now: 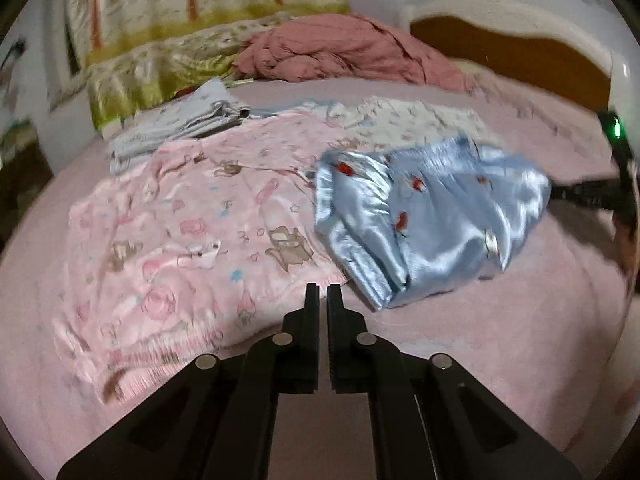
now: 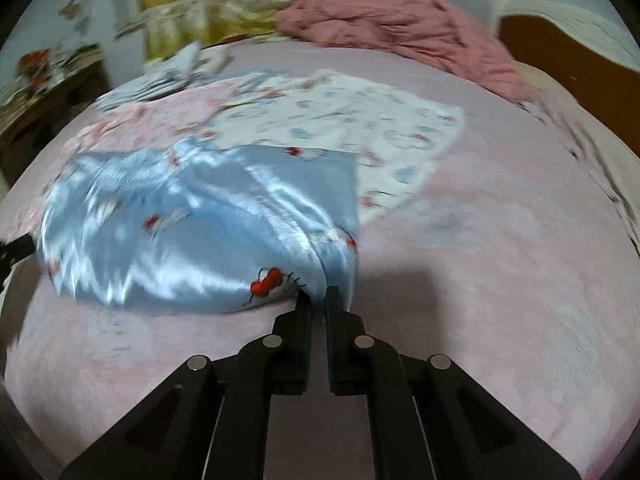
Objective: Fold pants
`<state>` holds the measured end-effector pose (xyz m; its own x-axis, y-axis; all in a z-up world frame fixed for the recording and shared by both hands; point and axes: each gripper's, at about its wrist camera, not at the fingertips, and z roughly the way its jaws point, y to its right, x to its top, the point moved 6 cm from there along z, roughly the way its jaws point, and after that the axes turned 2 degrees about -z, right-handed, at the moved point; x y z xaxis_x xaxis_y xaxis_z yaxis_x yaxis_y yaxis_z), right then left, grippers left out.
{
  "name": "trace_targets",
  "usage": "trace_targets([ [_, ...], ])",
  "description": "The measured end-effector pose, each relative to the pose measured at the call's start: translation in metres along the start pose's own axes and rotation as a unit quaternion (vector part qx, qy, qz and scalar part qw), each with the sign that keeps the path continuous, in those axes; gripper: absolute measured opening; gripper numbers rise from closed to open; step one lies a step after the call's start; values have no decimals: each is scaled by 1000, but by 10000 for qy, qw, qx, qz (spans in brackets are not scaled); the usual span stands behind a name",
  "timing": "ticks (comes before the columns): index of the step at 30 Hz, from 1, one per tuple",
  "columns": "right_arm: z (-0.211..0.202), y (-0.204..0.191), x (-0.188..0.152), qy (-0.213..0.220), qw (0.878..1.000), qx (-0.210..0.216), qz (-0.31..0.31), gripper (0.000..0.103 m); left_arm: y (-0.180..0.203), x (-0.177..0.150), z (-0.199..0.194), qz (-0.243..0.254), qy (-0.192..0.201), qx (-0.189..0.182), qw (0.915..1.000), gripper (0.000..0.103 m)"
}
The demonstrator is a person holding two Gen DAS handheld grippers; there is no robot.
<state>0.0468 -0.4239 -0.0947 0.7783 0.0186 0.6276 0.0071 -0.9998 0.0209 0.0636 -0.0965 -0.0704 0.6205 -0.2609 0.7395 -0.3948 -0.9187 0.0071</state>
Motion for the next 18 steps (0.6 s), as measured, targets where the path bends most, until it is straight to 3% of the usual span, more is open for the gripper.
trace_targets([
  [3,-18,17,-3,183,9992,-34,361,5,-1,6,-12,-180,253,-7,9995,8],
  [4,-23,22,-3,244,9988,-39,432,6,1,9,-15,-176,322,17,9993,16],
  [7,-43,35,-5,490,9958,-58,776,33,10,13,-21,-427,365,-96,9984,44],
  [8,-50,37,-7,579,9941,24,921,43,11,12,-22,-628,349,-90,9974,47],
  [10,-58,32,-9,627,9928,296,981,43,10,7,-26,-1243,407,-96,9914,46],
  [14,-63,3,-16,540,9875,1074,1019,45,21,-13,-25,-2341,283,-834,9682,47],
  [15,-60,-10,-18,432,9829,1445,1055,48,26,-17,-22,-2554,211,-1013,9613,47],
  [18,-47,-34,-22,85,9706,2108,1162,50,45,-22,-12,-2934,-22,-1417,9454,49],
])
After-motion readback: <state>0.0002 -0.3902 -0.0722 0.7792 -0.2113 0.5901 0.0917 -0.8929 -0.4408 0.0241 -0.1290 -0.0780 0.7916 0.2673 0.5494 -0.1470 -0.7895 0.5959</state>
